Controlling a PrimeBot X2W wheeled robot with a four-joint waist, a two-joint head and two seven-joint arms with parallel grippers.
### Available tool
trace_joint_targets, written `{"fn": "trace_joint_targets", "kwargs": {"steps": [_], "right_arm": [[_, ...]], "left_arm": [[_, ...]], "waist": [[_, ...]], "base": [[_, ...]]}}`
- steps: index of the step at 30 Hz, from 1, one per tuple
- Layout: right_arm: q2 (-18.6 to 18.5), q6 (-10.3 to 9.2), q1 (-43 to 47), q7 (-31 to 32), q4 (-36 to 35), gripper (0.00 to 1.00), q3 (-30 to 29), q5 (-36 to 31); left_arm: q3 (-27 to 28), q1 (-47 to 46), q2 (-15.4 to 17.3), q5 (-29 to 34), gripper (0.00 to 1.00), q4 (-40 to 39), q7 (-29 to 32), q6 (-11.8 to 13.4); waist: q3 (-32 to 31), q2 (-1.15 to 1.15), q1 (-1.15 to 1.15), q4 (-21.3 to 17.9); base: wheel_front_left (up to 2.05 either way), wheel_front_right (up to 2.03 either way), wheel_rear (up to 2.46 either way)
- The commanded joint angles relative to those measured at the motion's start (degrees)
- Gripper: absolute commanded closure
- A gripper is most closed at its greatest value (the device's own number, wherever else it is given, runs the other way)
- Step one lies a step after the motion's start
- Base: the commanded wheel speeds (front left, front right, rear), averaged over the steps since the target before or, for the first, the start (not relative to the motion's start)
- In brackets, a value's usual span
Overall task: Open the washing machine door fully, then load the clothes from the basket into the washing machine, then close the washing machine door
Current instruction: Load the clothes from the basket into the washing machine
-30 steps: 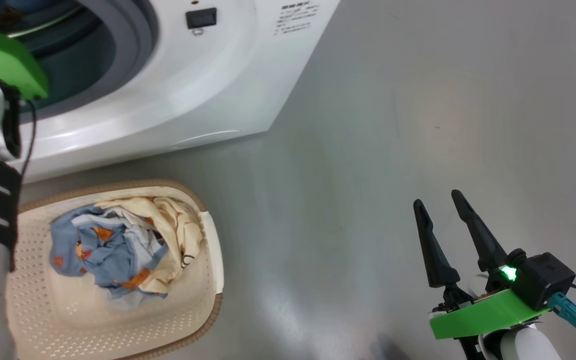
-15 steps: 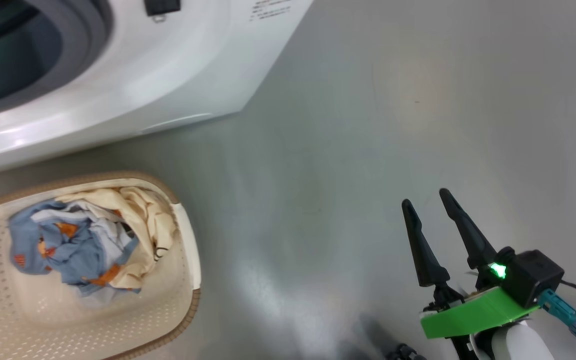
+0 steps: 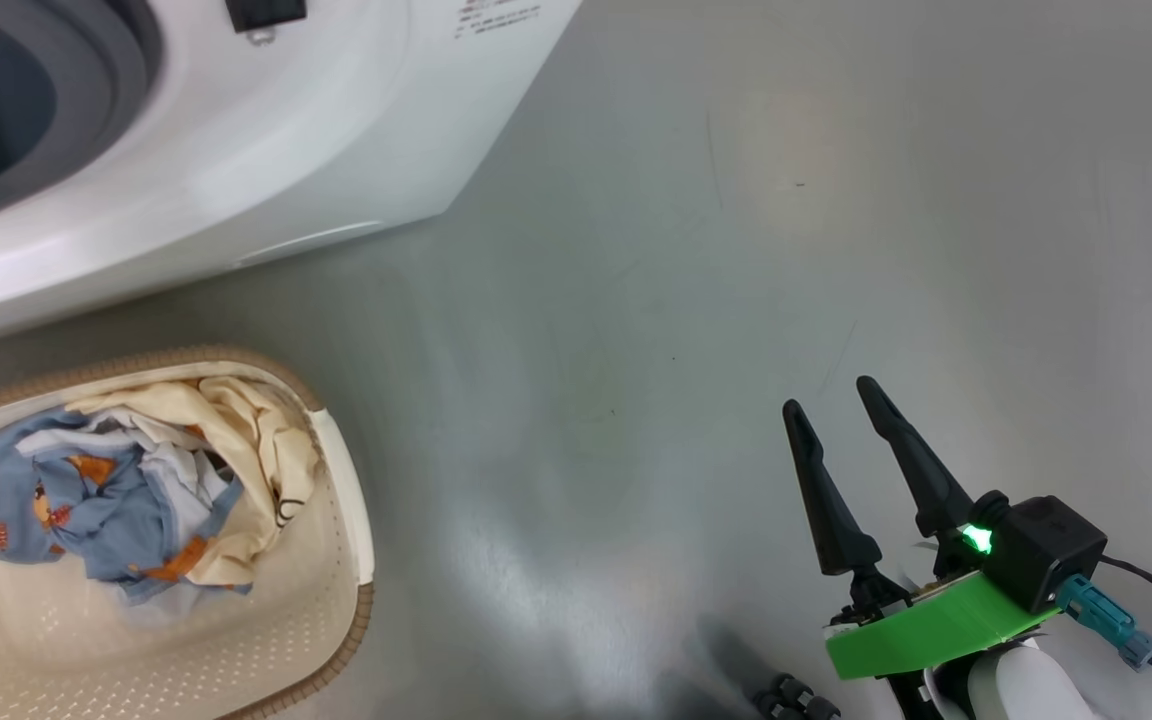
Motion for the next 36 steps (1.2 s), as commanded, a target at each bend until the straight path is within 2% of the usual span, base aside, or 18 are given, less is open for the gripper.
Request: {"fn": "trace_joint_targets", "kwargs": {"steps": [1, 2, 5, 6, 7, 8, 13, 21, 30, 36], "right_arm": [[-0.3, 0.09, 0.5, -0.3, -0.8, 0.00, 1.4, 0.7], [-0.3, 0.09, 0.6, -0.3, -0.8, 0.00, 1.4, 0.6], [-0.3, 0.09, 0.7, -0.3, -0.8, 0.00, 1.4, 0.6], [-0.3, 0.09, 0.8, -0.3, -0.8, 0.00, 1.3, 0.6], [-0.3, 0.09, 0.8, -0.3, -0.8, 0.00, 1.2, 0.6], [-0.3, 0.09, 0.9, -0.3, -0.8, 0.00, 1.2, 0.6], [-0.3, 0.09, 0.8, -0.3, -0.9, 0.00, 0.9, 0.6], [-0.3, 0.09, 0.7, -0.3, -0.9, 0.00, 0.4, 0.6], [-0.3, 0.09, 0.6, -0.3, -1.1, 0.00, -0.3, 0.4], [-0.3, 0.09, 0.3, -0.3, -1.0, 0.00, -0.6, 0.2]], "left_arm": [[0.1, -2.1, 2.9, 0.8, 1.00, 0.5, -0.3, -0.3], [0.0, -2.7, 2.9, 0.8, 1.00, 1.7, 0.0, -0.4], [-0.7, -4.4, 2.7, 0.9, 0.64, 4.9, 1.0, -0.7], [-0.9, -4.9, 2.6, 1.0, 0.38, 5.8, 1.3, -0.7], [-1.2, -5.3, 2.4, 1.1, 0.04, 6.6, 1.5, -0.7], [-1.4, -5.7, 2.3, 1.1, 0.00, 7.3, 1.6, -0.8], [-2.2, -6.8, 1.5, 1.1, 0.00, 10.7, 2.7, -0.8], [-2.0, -6.8, -0.4, -0.4, 0.00, 12.8, 1.2, -0.4], [-2.0, -4.6, -3.7, -1.5, 0.00, 12.3, -0.1, 1.3], [-2.4, -2.5, -5.2, -1.9, 0.00, 10.8, -0.3, 0.5]], "waist": [[-0.2, 0.00, 0.00, 0.0], [-0.4, 0.00, 0.00, 0.0], [-0.7, 0.00, 0.00, 0.2], [-0.9, 0.00, 0.00, 0.3], [-1.0, 0.00, 0.00, 0.4], [-1.1, 0.00, 0.00, 0.5], [-1.8, 0.00, 0.00, 1.1], [-3.2, 0.00, 0.00, 2.4], [-4.8, 0.00, 0.00, 4.9], [-5.8, 0.00, 0.00, 6.5]], "base": [[0.00, 0.00, 0.00], [0.00, 0.00, 0.00], [0.00, 0.00, 0.00], [0.00, 0.00, 0.00], [0.00, 0.00, 0.00], [0.00, 0.00, 0.00], [0.00, 0.00, 0.00], [0.00, 0.00, 0.00], [0.00, 0.00, 0.00], [0.00, 0.00, 0.00]]}}
